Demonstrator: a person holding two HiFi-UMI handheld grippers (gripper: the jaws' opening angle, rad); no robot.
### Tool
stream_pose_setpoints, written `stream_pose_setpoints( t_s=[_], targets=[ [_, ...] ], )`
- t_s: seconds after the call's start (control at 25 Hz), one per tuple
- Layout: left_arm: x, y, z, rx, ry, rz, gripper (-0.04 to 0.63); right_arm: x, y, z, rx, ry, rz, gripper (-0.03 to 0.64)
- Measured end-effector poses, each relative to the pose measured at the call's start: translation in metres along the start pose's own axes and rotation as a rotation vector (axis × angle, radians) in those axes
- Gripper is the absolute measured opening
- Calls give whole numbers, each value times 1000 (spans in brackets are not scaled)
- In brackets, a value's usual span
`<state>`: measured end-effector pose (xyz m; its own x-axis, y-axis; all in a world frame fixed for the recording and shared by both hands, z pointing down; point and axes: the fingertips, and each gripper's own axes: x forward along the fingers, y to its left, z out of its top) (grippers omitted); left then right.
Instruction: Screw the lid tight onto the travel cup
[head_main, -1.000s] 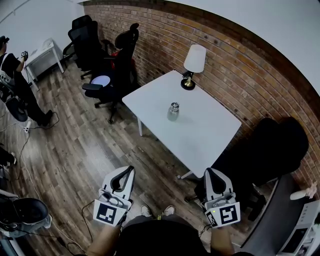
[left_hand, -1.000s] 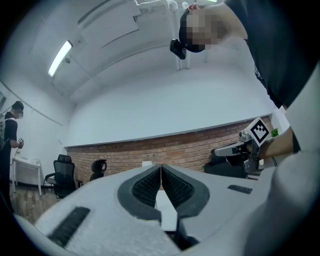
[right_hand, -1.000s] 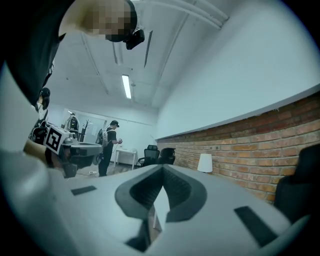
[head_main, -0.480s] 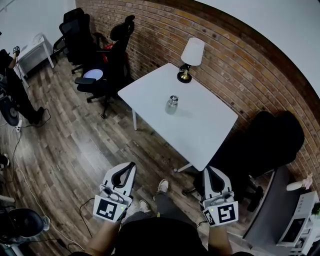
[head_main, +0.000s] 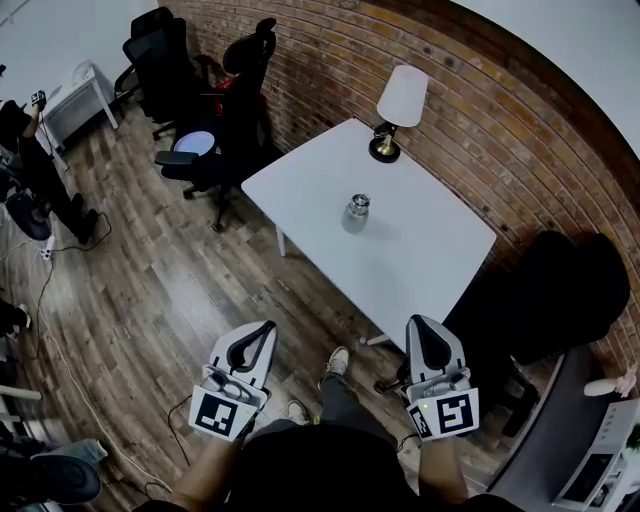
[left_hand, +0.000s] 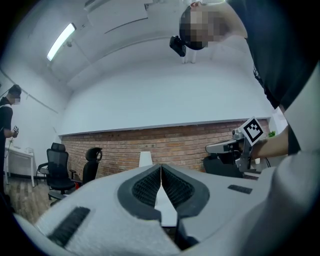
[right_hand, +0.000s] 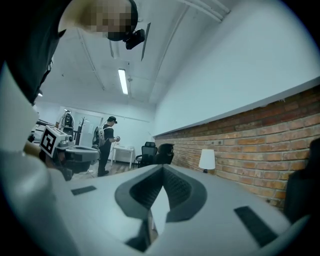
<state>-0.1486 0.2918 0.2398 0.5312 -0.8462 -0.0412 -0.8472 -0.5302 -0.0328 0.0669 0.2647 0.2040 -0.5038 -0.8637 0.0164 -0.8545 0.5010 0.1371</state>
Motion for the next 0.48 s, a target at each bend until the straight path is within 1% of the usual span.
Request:
stream_pose_setpoints(
  t_s=[0.48],
  targets=[
    [149,40,0,46,36,-15,26,117,-101,-34,61,26,37,14]
  ],
)
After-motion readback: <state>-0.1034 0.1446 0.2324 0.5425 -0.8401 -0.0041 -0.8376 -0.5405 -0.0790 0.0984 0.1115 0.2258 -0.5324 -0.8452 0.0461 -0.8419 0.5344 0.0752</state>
